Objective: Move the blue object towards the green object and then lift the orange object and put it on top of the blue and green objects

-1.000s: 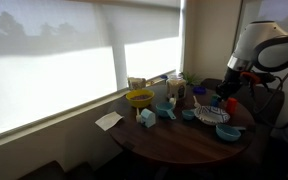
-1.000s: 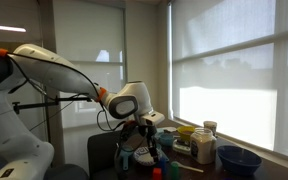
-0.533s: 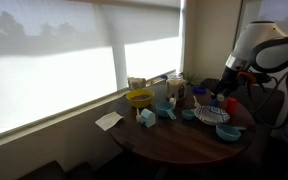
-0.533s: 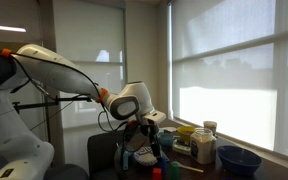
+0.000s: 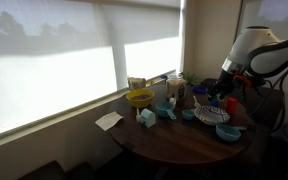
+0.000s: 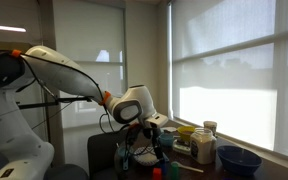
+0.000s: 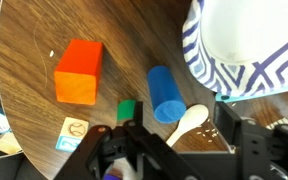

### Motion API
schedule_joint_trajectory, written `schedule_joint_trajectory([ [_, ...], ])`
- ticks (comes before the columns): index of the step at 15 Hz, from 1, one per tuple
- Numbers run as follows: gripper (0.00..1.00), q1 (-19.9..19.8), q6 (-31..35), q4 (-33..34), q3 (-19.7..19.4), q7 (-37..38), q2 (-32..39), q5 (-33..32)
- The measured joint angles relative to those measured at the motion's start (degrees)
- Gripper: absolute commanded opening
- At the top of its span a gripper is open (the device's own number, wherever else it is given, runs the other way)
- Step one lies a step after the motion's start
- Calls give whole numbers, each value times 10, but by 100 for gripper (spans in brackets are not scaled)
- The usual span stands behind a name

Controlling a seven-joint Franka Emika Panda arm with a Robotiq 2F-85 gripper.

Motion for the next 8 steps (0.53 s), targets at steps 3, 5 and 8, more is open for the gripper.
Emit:
schedule_joint_trajectory([
  [3,23,-1,1,0,0,0,6,-2],
  [5,10,-3,1,0,0,0,7,-7],
  [8,8,-10,1,1,0,0,7,-20],
])
